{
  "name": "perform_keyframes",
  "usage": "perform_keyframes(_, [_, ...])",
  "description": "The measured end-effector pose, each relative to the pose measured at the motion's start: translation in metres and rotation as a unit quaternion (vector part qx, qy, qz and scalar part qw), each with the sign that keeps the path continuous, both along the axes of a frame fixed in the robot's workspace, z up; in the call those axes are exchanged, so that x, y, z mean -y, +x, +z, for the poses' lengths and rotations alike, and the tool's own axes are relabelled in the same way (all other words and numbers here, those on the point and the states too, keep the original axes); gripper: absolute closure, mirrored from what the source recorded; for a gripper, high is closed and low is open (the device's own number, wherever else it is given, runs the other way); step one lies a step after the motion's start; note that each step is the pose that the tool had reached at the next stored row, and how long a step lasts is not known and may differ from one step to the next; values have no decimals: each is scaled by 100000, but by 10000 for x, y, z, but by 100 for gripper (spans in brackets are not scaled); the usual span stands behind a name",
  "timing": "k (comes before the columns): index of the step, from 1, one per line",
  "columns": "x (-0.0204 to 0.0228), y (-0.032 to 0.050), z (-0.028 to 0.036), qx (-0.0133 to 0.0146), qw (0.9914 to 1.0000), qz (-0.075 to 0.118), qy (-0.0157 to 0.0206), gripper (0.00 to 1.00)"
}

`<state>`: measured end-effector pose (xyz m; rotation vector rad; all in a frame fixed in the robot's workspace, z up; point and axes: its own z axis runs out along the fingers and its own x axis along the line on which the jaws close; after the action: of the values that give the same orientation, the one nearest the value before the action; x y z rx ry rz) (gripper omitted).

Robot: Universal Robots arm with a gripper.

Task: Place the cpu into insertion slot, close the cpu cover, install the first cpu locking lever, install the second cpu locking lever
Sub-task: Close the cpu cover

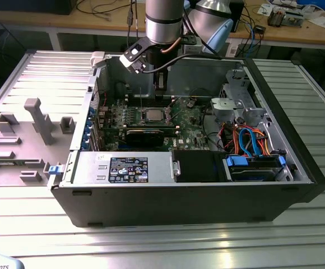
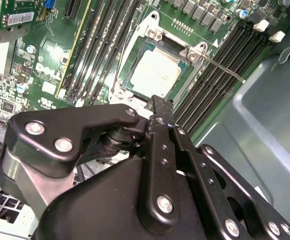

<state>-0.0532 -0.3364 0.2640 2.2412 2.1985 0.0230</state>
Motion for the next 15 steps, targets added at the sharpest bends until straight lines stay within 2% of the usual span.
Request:
perform_keyframes(7, [0,0,73,1,100000,1,-18,89])
perform_keyframes(15, [0,7,77,1,100000,1,-19,89])
